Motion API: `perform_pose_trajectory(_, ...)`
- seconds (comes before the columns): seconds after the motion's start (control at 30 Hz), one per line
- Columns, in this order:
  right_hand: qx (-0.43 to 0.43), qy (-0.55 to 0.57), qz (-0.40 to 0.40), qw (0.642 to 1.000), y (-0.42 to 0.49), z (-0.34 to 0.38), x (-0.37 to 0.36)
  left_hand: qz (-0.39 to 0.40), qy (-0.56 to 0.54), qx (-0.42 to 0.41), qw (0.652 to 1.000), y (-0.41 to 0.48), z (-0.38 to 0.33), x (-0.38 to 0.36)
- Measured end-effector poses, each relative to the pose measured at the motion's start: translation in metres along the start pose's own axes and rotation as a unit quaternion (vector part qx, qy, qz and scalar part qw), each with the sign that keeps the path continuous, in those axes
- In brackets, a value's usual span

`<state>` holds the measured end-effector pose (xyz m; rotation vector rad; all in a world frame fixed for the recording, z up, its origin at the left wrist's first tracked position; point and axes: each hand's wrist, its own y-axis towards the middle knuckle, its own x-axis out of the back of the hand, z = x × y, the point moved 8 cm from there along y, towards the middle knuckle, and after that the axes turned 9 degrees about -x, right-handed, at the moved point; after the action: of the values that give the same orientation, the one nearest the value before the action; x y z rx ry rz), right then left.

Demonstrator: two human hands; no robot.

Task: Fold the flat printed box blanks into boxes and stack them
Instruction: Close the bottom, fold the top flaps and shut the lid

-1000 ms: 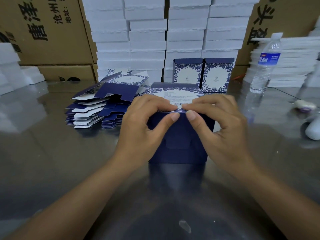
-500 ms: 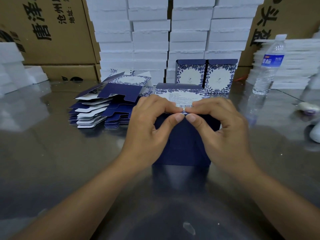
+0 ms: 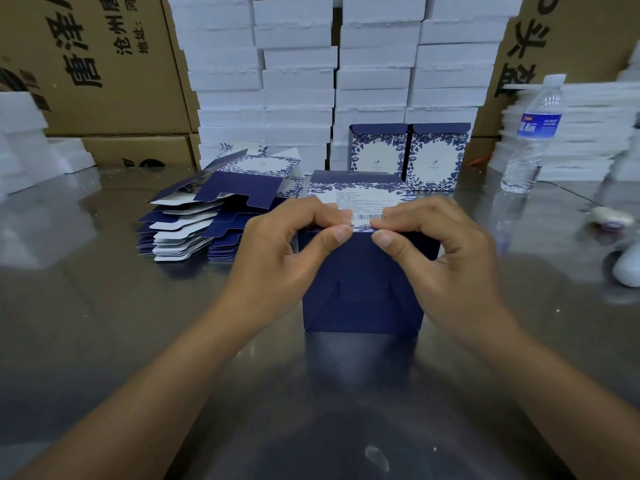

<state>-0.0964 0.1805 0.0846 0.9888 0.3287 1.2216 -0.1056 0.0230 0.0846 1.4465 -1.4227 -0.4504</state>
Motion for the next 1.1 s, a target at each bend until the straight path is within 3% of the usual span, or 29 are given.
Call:
perform_pose_trajectory(0.33, 0.002, -0.003, 0.002, 1.000, 0.000, -0.001, 0.001, -0.032, 0.035, -0.030, 0.998, -0.004, 0.000, 0.008)
perform_pose_trajectory(0.63, -0.018, 0.000, -0.018, 1.000, 0.001, -0.011, 0.009, -0.029, -0.001, -0.012, 0.999, -0.005, 0.010, 0.009)
perform_pose_trajectory(0.83, -0.012, -0.005, -0.013, 1.000, 0.002, -0.010, 0.007, -0.089, 0.038, -0.024, 0.995, -0.009, 0.010, 0.016)
perform_pose_trajectory(1.1, 0.000, -0.022, -0.031, 0.999, 0.004, -0.014, 0.016, -0.086, 0.046, -0.018, 0.995, -0.007, 0.014, 0.019)
